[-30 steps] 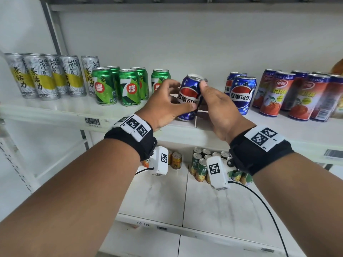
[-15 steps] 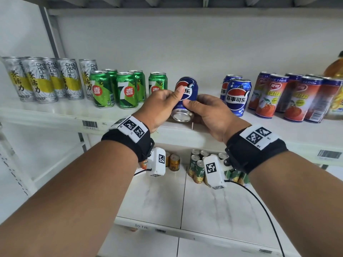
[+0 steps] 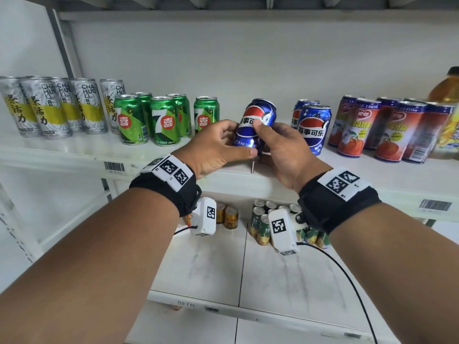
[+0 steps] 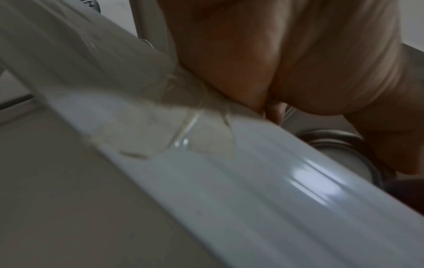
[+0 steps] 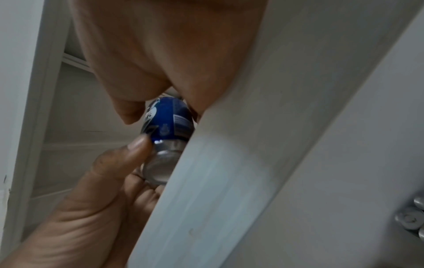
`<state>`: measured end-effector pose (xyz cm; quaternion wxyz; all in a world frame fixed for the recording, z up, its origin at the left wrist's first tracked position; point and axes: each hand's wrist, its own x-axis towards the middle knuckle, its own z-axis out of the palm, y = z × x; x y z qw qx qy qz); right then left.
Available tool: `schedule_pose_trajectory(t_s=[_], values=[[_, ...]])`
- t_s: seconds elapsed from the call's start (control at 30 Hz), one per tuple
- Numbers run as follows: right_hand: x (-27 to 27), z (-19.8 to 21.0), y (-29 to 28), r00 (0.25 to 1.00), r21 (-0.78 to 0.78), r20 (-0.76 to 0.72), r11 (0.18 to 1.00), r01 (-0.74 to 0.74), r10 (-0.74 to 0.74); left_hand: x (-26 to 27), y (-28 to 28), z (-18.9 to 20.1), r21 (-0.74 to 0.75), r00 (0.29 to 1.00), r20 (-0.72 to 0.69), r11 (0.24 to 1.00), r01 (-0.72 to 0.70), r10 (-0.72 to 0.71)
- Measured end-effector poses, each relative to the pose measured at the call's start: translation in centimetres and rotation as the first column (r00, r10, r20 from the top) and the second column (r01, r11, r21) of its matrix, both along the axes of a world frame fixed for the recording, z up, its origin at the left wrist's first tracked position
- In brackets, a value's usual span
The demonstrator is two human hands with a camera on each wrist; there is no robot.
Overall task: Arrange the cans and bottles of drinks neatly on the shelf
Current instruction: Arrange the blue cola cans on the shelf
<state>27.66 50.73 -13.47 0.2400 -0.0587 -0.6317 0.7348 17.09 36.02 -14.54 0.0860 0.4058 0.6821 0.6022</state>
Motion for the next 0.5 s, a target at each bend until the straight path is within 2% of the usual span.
schedule_pose_trajectory(t_s=[0.13,0.27,0.43,0.5], values=[[0.03,-0.02,-0.15,1.0,-0.021,-0.015,1.0,0.001,-0.001,0.52,0.3,0.03,-0.043,0.999,-0.046,0.999,0.027,-0.029],[-0.14,-0.22,-0.4,0.999,0.006,-0.032,1.0,-0.014,0.014,0.81,0.13,0.25,-0.073,0.999,-0.014,0.996,0.051,-0.052],[-0.29,0.0,0.03,1.0,-0.04,0.007,0.999,-0.005,0.005,0.84,0.01,0.34,-0.034,0.997,0.009,0.996,-0.08,0.08],[-0.42,0.03,0.24,1.0,-0.047,0.014,0.998,0.028,-0.028,0.69,0.04,0.49,-0.032,0.995,0.043,0.996,-0.084,0.086]])
